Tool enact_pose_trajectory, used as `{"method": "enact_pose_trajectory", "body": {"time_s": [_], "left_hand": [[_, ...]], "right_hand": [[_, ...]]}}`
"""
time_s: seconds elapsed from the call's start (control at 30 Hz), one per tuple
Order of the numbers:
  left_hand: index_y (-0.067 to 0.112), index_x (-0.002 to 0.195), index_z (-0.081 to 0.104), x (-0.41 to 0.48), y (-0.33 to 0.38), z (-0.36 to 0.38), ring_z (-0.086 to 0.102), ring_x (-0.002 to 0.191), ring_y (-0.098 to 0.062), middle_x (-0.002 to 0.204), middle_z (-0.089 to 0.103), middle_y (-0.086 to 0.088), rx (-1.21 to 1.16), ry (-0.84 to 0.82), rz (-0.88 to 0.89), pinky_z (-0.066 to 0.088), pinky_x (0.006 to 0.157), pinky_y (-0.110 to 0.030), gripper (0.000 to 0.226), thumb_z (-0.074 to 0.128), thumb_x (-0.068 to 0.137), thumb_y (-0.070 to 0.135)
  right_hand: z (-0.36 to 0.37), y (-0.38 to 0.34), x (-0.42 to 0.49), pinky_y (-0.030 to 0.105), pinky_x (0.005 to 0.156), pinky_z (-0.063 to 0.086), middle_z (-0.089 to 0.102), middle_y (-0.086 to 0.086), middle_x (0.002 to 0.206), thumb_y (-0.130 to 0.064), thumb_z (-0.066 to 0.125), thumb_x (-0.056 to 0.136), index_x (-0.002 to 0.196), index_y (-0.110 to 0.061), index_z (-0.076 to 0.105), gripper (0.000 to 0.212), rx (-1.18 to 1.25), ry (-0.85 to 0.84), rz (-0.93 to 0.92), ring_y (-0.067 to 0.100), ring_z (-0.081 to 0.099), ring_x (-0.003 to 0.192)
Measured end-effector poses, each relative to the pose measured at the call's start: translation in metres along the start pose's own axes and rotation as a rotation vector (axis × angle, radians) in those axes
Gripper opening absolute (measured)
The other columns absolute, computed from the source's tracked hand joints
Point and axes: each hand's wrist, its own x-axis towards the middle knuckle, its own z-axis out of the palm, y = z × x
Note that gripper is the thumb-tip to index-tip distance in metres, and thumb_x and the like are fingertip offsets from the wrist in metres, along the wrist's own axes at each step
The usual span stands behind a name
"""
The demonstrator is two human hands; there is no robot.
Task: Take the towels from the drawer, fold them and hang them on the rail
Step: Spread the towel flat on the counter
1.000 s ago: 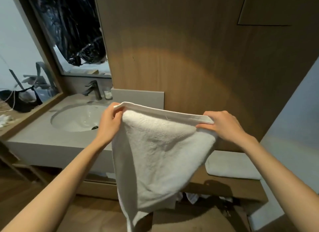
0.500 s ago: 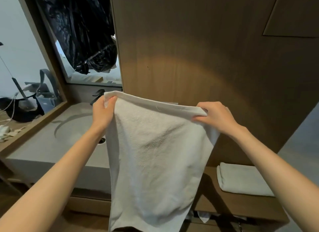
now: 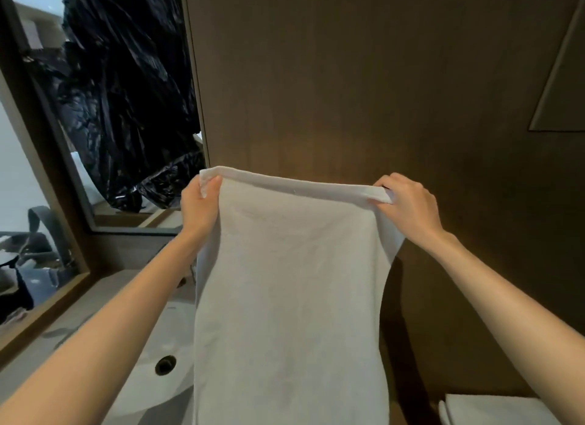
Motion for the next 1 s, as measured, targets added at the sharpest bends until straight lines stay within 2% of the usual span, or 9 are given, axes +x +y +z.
{"method": "enact_pose_trajectory", "body": {"time_s": [0.2, 0.33, 0.43, 0.53, 0.63, 0.7, 0.77, 0.87, 1.0], "left_hand": [[0.017, 0.100, 0.059, 0.074, 0.003, 0.027, 0.058, 0.084, -0.017, 0.092, 0.062, -0.003, -0.020, 0.020, 0.053, 0.046, 0.074, -0.031, 0.018, 0.052, 0.098, 0.033], [0.015, 0.097, 0.058, 0.096, 0.000, 0.038, 0.054, 0.069, -0.006, 0.079, 0.059, 0.006, -0.071, 0.008, 0.039, 0.044, 0.061, -0.019, 0.020, 0.054, 0.097, 0.034], [0.014, 0.099, 0.058, 0.097, -0.009, 0.044, 0.054, 0.070, -0.002, 0.080, 0.058, 0.009, -0.087, -0.001, 0.038, 0.043, 0.057, -0.011, 0.019, 0.054, 0.097, 0.032], [0.010, 0.104, 0.059, 0.085, -0.022, 0.046, 0.055, 0.072, -0.003, 0.083, 0.059, 0.006, -0.079, -0.037, 0.034, 0.043, 0.059, -0.009, 0.020, 0.053, 0.098, 0.028], [0.002, 0.113, 0.058, 0.071, -0.041, 0.042, 0.055, 0.087, -0.012, 0.096, 0.060, -0.002, -0.022, -0.073, -0.011, 0.044, 0.070, -0.017, 0.032, 0.052, 0.098, 0.030], [0.008, 0.106, 0.058, 0.055, -0.053, 0.035, 0.053, 0.083, -0.009, 0.091, 0.058, 0.003, -0.012, -0.098, -0.028, 0.043, 0.068, -0.016, 0.022, 0.051, 0.099, 0.027], [0.011, 0.103, 0.058, 0.035, -0.068, 0.025, 0.053, 0.082, -0.010, 0.091, 0.059, 0.001, 0.000, -0.111, -0.052, 0.042, 0.068, -0.020, 0.018, 0.051, 0.098, 0.027], [0.005, 0.115, 0.059, 0.003, -0.089, 0.010, 0.056, 0.093, -0.017, 0.104, 0.061, -0.006, 0.010, -0.133, -0.172, 0.043, 0.075, -0.026, 0.032, 0.049, 0.099, 0.030], [0.007, 0.121, 0.059, -0.051, -0.112, -0.010, 0.059, 0.104, -0.021, 0.115, 0.064, -0.006, -0.056, -0.230, -0.316, 0.046, 0.084, -0.031, 0.033, 0.047, 0.100, 0.029]], "right_hand": [[0.015, 0.002, 0.069, 0.026, 0.069, 0.046, 0.065, 0.001, 0.104, -0.035, 0.066, 0.090, 0.105, -0.018, 0.065, 0.022, 0.025, 0.109, 0.006, 0.014, 0.059, 0.086], [0.025, 0.006, 0.083, 0.026, 0.068, 0.046, 0.066, 0.005, 0.105, -0.028, 0.065, 0.091, 0.106, -0.015, 0.065, 0.020, 0.006, 0.146, -0.007, 0.022, 0.063, 0.088], [0.031, 0.008, 0.075, 0.028, 0.069, 0.048, 0.066, 0.005, 0.106, -0.028, 0.063, 0.092, 0.108, -0.016, 0.064, 0.020, -0.006, 0.143, 0.009, 0.021, 0.063, 0.090], [0.041, 0.010, 0.058, 0.027, 0.070, 0.046, 0.064, 0.002, 0.106, -0.028, 0.063, 0.092, 0.107, -0.018, 0.061, 0.018, -0.027, 0.091, 0.062, 0.015, 0.059, 0.087], [0.052, 0.011, 0.035, 0.022, 0.066, 0.044, 0.063, 0.000, 0.104, -0.028, 0.064, 0.092, 0.105, -0.020, 0.060, 0.016, -0.040, 0.017, 0.103, 0.008, 0.052, 0.083], [0.056, 0.010, 0.017, 0.017, 0.061, 0.039, 0.061, -0.002, 0.101, -0.027, 0.065, 0.091, 0.101, -0.021, 0.059, 0.014, -0.028, -0.024, 0.099, 0.007, 0.052, 0.081], [0.058, 0.005, -0.005, 0.016, 0.061, 0.039, 0.059, -0.007, 0.097, -0.028, 0.066, 0.090, 0.096, -0.024, 0.057, 0.011, 0.019, -0.074, 0.094, 0.008, 0.053, 0.081], [0.063, -0.004, -0.042, 0.019, 0.063, 0.044, 0.057, -0.012, 0.093, -0.029, 0.067, 0.089, 0.092, -0.027, 0.057, 0.011, 0.127, -0.145, 0.136, 0.009, 0.055, 0.079], [0.072, -0.019, -0.091, 0.022, 0.062, 0.047, 0.060, -0.013, 0.088, -0.027, 0.067, 0.089, 0.087, -0.029, 0.059, 0.008, 0.324, -0.279, 0.222, 0.008, 0.058, 0.079]]}}
